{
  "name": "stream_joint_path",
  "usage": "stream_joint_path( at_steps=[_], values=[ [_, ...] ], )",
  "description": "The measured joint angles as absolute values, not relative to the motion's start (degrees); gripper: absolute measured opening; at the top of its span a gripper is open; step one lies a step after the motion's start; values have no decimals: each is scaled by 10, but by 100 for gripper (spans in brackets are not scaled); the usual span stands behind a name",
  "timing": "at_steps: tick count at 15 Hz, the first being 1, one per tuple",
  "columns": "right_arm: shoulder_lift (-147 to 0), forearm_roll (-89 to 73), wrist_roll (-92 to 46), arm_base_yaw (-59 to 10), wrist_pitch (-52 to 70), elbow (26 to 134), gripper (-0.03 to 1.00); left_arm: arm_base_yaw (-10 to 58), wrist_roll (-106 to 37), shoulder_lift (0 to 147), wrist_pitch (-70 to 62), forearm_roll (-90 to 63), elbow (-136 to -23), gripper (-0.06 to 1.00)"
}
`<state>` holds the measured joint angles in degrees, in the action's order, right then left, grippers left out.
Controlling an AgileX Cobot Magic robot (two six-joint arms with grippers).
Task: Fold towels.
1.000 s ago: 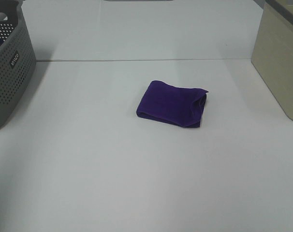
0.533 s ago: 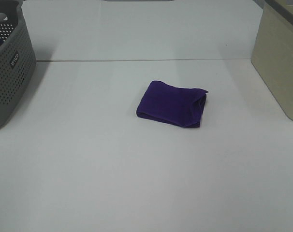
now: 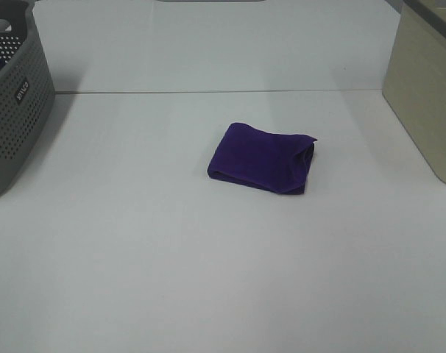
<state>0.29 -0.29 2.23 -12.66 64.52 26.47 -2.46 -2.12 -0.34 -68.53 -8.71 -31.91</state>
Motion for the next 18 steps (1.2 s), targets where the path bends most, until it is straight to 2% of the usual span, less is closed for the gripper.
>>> stream_joint_path(
  at_steps=[2,10,14,18],
  values=[
    [3,0,21,-127,638,261,77,-25,-23,-3,-630,-76,-297,75],
    [3,0,21,-125,637,261,77,-25,-23,-3,-619,-80,-295,75],
    [3,0,21,-72,637,261,77,-25,-23,-3,-619,-80,-295,75],
    [3,-3,21,-72,637,261,77,-25,-23,-3,-619,-80,-295,75]
  ],
)
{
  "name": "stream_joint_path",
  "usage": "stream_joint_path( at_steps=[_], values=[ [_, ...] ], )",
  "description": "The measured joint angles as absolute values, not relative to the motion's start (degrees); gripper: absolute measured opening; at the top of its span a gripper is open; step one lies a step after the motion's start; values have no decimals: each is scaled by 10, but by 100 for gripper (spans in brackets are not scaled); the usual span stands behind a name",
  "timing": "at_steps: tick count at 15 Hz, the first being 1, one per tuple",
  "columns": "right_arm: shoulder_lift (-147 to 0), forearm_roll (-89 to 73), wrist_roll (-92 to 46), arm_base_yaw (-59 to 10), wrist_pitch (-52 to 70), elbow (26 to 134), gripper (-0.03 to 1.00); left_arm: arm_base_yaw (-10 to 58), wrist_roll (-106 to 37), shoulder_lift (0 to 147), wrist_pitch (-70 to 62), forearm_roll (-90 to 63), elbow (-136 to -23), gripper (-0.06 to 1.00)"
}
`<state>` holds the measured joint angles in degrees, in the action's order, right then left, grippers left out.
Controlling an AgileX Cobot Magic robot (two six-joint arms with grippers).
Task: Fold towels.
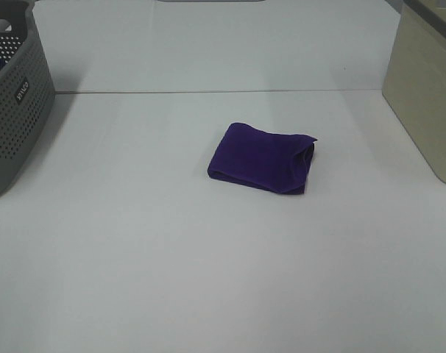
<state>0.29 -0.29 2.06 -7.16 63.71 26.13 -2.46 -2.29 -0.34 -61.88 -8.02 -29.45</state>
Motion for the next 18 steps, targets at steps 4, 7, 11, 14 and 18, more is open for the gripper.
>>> stream_joint_path(
  at_steps=[4,7,11,14,18],
  values=[
    [3,-3,21,-72,637,261,77,-25,-23,-3,-618,-80,-295,75],
    [3,-3,20,-72,637,261,77,-25,-23,-3,-618,-80,-295,75],
    [3,-3,20,-72,637,260,77,-25,-23,-3,-618,-80,-295,75],
    [3,-3,20,-72,637,260,77,-25,-23,-3,-618,-80,-295,75],
    [3,-3,20,-72,637,260,77,-25,-23,-3,-618,-80,-295,75]
  ],
)
